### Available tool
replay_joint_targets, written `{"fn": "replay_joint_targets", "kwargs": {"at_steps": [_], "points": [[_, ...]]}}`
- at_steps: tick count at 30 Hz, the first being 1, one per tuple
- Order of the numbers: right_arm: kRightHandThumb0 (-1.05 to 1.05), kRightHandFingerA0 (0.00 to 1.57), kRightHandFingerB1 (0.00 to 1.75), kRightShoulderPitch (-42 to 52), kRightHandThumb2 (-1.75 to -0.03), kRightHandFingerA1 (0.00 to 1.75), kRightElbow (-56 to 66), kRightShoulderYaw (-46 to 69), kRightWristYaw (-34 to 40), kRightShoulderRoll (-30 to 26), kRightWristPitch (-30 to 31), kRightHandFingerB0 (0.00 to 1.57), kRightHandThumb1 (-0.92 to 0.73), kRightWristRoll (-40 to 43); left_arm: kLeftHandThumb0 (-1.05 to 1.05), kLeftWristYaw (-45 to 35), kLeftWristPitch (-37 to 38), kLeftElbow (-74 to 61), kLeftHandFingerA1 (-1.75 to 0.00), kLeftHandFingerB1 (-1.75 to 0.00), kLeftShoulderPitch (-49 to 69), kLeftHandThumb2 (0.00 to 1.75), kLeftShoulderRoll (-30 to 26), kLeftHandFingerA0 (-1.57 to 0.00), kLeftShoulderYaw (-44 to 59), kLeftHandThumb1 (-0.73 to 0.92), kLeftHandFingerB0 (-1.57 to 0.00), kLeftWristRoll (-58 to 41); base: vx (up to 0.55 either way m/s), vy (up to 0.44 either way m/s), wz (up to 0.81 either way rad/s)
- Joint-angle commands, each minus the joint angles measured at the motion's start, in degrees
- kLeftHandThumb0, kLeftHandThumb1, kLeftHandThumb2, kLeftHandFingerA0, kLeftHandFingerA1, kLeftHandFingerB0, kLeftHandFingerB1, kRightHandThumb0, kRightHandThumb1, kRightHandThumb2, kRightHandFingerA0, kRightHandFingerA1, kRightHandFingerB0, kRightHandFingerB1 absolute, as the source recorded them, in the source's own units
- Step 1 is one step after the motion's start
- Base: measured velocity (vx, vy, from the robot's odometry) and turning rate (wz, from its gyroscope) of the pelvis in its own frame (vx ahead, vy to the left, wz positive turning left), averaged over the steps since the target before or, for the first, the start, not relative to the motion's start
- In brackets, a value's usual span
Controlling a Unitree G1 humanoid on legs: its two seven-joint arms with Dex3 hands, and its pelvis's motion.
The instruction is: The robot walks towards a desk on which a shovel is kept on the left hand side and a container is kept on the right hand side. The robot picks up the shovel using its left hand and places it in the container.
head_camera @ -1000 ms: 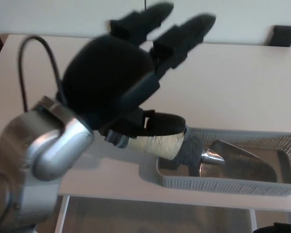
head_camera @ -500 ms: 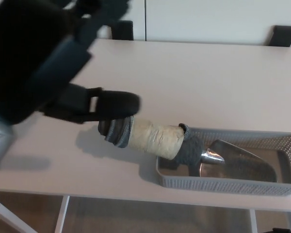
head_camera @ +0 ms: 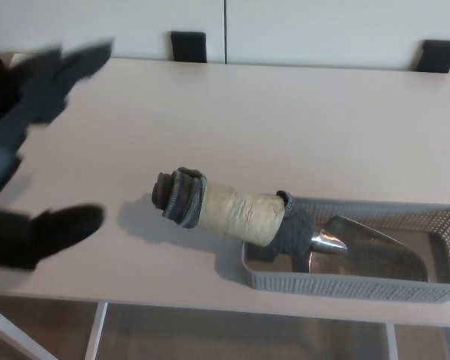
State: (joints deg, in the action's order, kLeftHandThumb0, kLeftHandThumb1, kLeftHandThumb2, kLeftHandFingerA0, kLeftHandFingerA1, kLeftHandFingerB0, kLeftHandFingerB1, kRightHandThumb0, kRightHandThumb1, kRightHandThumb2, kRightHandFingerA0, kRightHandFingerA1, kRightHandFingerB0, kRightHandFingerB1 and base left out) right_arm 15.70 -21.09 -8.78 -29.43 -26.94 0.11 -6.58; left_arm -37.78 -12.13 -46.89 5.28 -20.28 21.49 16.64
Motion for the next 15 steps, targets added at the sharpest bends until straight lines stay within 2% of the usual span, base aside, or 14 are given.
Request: {"fn": "replay_joint_targets", "kwargs": {"at_steps": [1,2,4,5,6,7,8,9,10,11,12,13,14,15], "points": [[-0.43,0.28,0.41,5.84,-0.74,0.47,-5.95,2.17,3.37,0.97,-3.98,0.21,-0.64,1.06,-0.91,-51.98,-2.24,11.41,-0.45,-0.46,39.9,1.12,-0.43,-0.02,42.91,0.73,-0.07,-71.35,0.0,0.0,0.0],[-0.43,0.26,0.4,6.27,-0.74,0.46,-5.75,2.47,3.76,1.19,-4.07,0.2,-0.64,1.25,-0.93,-53.73,-1.63,12.7,-0.4,-0.34,40.06,0.73,0.06,-0.06,43.43,0.92,-0.14,-72.61,0.0,0.0,0.0],[-0.43,0.24,0.4,6.77,-0.74,0.45,-5.56,2.94,4.14,1.36,-4.51,0.19,-0.64,1.57,-1.05,-54.72,1.9,15.75,-0.39,-0.32,42.04,0.68,-0.93,-0.08,43.41,0.92,-0.14,-73.09,0.0,0.0,0.0],[-0.43,0.24,0.4,6.95,-0.74,0.46,-5.32,3.42,4.24,1.65,-4.15,0.19,-0.64,2.08,-0.4,-54.72,1.52,17.05,-0.52,-0.5,42.18,1.01,-1.85,0.0,42.15,0.28,0.0,-73.5,0.0,0.0,0.0],[-0.43,0.26,0.41,7.11,-0.74,0.46,-5.19,3.99,4.46,2.06,-3.95,0.2,-0.63,2.68,-1.05,-54.72,-0.74,17.95,-0.38,-0.31,42.13,0.67,-2.76,-0.07,40.81,0.83,-0.17,-75.66,0.0,0.0,0.0],[-0.45,0.27,0.41,7.29,-0.75,0.47,-5.18,4.33,4.93,2.32,-4.16,0.2,-0.63,2.85,-0.41,-54.72,-2.61,18.3,-0.53,-0.49,42.17,0.95,-2.92,-0.01,39.87,0.2,0.0,-76.78,0.0,0.0,0.0],[-0.45,0.27,0.41,7.43,-0.75,0.47,-5.23,4.33,5.12,2.4,-4.33,0.2,-0.63,2.78,-0.41,-54.72,-2.88,18.35,-0.53,-0.49,42.46,0.95,-2.9,-0.01,39.71,0.2,0.0,-77.0,0.0,0.0,0.0],[-0.42,0.31,0.33,7.5,-0.61,0.41,-5.58,4.5,5.13,2.58,-4.65,0.21,-0.73,3.02,-1.05,-54.72,-0.84,19.38,-0.38,-0.3,43.41,0.65,-3.69,-0.06,38.93,0.76,-0.13,-75.89,0.0,0.0,0.0],[-0.51,0.26,0.41,7.69,-0.8,0.48,-5.56,4.57,5.31,2.64,-4.84,0.16,-0.63,3.0,-0.96,-54.72,0.62,20.86,-0.32,-0.31,44.51,1.0,-4.59,-0.05,37.69,0.55,-0.1,-75.47,0.0,0.0,0.0],[-0.54,0.25,0.41,7.78,-0.81,0.47,-6.25,4.74,5.93,2.87,-5.5,0.16,-0.64,2.92,-0.91,-54.72,0.56,24.01,-0.29,-0.41,45.3,0.98,-4.66,0.0,36.11,0.53,-0.07,-73.68,0.0,0.0,0.0],[-0.49,0.31,0.32,7.82,-0.63,0.4,-6.74,5.1,6.1,3.23,-5.63,0.2,-0.76,3.32,-0.95,-54.72,1.53,25.21,-0.35,-0.38,45.76,0.91,-5.14,-0.07,35.33,0.51,-0.06,-71.6,0.0,0.0,0.0],[-0.49,0.31,0.32,7.89,-0.63,0.4,-6.92,5.52,6.18,3.53,-5.46,0.2,-0.76,3.77,-0.95,-54.72,1.56,25.81,-0.35,-0.38,46.49,0.91,-5.63,-0.07,35.14,0.51,-0.06,-70.05,0.0,0.0,0.0],[-0.49,0.31,0.32,8.15,-0.63,0.41,-6.77,5.75,6.01,3.45,-5.61,0.19,-0.76,4.0,-0.94,-54.72,3.87,26.55,-0.22,-0.4,47.16,0.99,-6.68,-0.03,33.59,0.56,-0.06,-68.21,0.0,0.0,0.0],[-0.54,0.25,0.41,8.31,-0.81,0.47,-7.08,5.87,6.06,3.39,-6.06,0.16,-0.63,3.97,-0.94,-54.72,4.31,27.39,-0.27,-0.28,47.03,0.61,-7.22,-0.1,31.67,0.66,-0.15,-67.49,0.0,0.0,0.0]]}}
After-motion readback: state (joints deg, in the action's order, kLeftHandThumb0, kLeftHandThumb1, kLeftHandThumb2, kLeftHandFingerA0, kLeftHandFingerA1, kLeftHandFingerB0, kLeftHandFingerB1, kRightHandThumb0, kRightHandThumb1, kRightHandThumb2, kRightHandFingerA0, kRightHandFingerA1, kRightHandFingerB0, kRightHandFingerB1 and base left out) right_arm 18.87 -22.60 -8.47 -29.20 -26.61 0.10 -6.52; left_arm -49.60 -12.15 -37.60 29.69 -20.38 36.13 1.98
